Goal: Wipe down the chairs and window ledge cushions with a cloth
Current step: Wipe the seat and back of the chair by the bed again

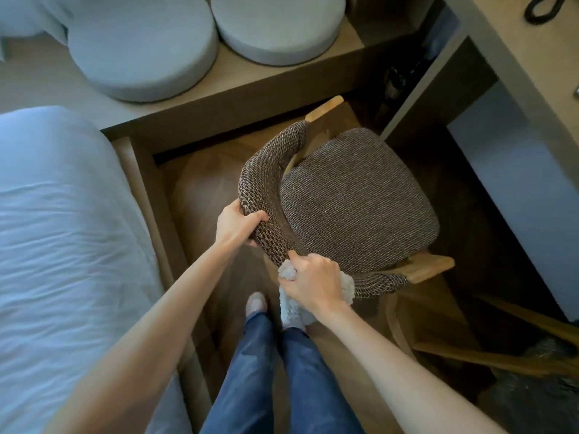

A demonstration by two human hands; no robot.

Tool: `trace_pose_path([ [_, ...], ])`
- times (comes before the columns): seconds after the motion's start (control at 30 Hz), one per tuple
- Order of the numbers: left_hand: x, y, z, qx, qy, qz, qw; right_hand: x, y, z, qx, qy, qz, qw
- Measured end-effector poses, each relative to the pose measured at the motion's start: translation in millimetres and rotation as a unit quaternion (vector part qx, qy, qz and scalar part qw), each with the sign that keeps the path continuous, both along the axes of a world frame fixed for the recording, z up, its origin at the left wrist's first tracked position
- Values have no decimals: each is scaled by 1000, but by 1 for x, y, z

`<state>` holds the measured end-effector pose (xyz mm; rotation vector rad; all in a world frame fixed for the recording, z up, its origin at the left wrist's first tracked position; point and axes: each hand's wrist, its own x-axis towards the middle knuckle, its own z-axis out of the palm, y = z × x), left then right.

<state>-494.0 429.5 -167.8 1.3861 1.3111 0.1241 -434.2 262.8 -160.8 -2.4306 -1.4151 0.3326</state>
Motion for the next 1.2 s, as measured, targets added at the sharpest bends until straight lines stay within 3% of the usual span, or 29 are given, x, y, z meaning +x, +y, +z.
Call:
trace_pose_path([
  [0.33,-79,76,-4,17,46,-11,999,-86,71,-6,-4,84,17,996],
  [0.53,-132,127,-13,20,64,-7,998,-145,125,-21,-29,88,12,996],
  [0.73,-166,141,-14,125,58,-38,990,-172,146,-30,1,102,-17,995],
  [0.83,-169,126,-11,229,75,-42,970,-168,142,-30,11,154,-62,986],
  [0.97,-173,91,-8,194,16,8,981,-147,120,-24,15,281,-118,952],
  [1.2,-168,23,21,168,-54,-179,968,-109,71,12,136,318,-230,910],
])
